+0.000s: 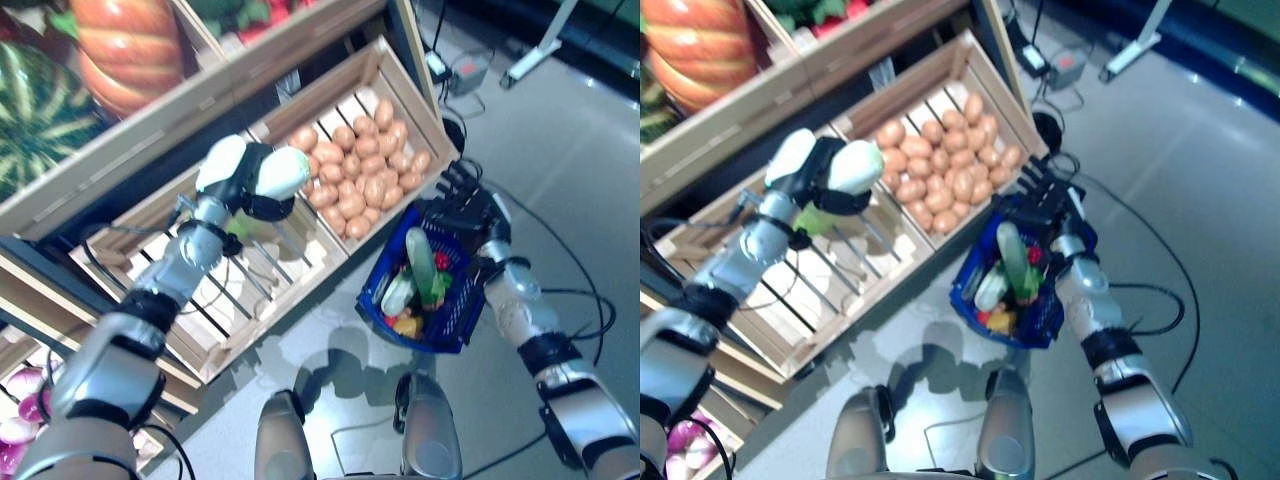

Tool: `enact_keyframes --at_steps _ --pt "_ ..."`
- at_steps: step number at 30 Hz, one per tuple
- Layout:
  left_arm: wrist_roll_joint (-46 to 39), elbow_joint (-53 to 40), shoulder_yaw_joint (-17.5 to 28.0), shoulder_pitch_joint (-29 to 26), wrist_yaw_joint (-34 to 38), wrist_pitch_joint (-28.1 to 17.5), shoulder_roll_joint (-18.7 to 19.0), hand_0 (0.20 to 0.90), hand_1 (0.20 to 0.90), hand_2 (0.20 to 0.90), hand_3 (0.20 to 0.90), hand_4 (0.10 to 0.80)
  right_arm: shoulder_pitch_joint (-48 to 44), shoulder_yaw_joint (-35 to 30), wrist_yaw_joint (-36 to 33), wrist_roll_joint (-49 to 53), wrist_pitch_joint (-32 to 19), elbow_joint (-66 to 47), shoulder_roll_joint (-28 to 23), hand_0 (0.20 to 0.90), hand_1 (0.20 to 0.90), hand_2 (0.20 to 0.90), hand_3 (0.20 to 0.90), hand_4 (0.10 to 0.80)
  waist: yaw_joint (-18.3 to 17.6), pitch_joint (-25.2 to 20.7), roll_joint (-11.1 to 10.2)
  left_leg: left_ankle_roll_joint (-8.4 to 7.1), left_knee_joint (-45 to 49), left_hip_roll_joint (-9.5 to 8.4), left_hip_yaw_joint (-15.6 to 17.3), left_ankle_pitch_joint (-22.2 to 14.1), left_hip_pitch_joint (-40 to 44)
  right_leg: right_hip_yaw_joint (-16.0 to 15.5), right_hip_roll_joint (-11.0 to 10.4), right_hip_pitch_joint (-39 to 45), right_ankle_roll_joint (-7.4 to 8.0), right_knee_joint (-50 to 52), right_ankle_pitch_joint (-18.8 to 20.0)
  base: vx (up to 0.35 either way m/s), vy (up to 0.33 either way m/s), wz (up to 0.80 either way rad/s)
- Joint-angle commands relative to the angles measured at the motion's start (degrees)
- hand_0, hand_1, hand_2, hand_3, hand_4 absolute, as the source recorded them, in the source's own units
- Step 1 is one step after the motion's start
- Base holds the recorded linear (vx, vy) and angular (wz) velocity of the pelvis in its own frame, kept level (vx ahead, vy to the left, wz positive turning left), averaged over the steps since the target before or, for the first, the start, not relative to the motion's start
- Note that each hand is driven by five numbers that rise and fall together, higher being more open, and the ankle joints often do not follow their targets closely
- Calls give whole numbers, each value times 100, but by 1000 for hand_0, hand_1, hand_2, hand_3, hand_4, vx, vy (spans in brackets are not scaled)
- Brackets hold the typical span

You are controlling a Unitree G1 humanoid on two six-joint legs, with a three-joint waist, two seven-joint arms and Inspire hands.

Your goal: Put vegetables into the basket

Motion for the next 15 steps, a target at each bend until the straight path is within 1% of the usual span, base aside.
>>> enact_keyframes --at_steps 1,2,3,4,6,7,11,15 --pt "-781 -596 466 304 -24 -605 -130 300 300 300 300 400 249 -120 780 -428 -222 -376 167 900 900 900 900 800 121 -1314 -46 465 -833 -262 159 554 350 -4 44 897 -189 -1409 849 152 -18 -11" --pt "-969 -760 593 500 -164 -667 -221 300 300 300 300 400 378 -98 1038 -492 -72 -522 182 900 900 900 900 800 140 -1387 -64 462 -1054 -304 157 635 510 -9 89 1080 -164 -1664 920 170 -35 -9" --pt "-1302 -1074 841 862 -473 -737 -344 300 300 300 300 400 656 -85 1544 -590 139 -809 198 900 900 900 900 800 165 -1507 -98 462 -1454 -367 169 776 789 -45 146 1386 -122 -2111 1041 188 -43 -2" --pt "-1515 -1243 947 1029 -633 -736 -405 300 300 300 300 400 804 -64 1724 -671 177 -952 177 900 900 900 900 800 174 -1567 -117 457 -1674 -411 150 861 925 -49 186 1530 -98 -2335 1112 144 -39 6" --pt "-1705 -1383 1008 1159 -778 -740 -473 300 300 300 300 400 894 -34 1891 -767 246 -1069 136 900 900 900 900 800 181 -1632 -131 452 -1863 -443 130 961 1008 -59 222 1622 -81 -2524 1202 66 -32 4" --pt "-2024 -1600 1073 1303 -974 -725 -559 300 300 300 300 400 973 6 2117 -733 364 -1246 65 900 900 900 900 800 202 -1694 -153 439 -2123 -487 102 1081 1128 -68 262 1758 -39 -2768 1319 68 -49 5" --pt "-2457 -1911 1201 1509 -1186 -710 -678 300 300 300 300 400 1117 58 2325 -530 626 -1637 -68 900 900 900 900 800 216 -1794 -186 420 -2677 -545 90 1290 1380 -116 314 1999 56 -3263 1586 53 -40 4" --pt "-2708 -2034 1228 1612 -1288 -665 -868 300 300 300 300 400 1272 122 2312 -339 852 -2047 29 900 900 900 900 800 211 -1866 -167 386 -3335 -597 75 1551 1634 -157 365 2225 139 -3775 1859 28 -18 -3"
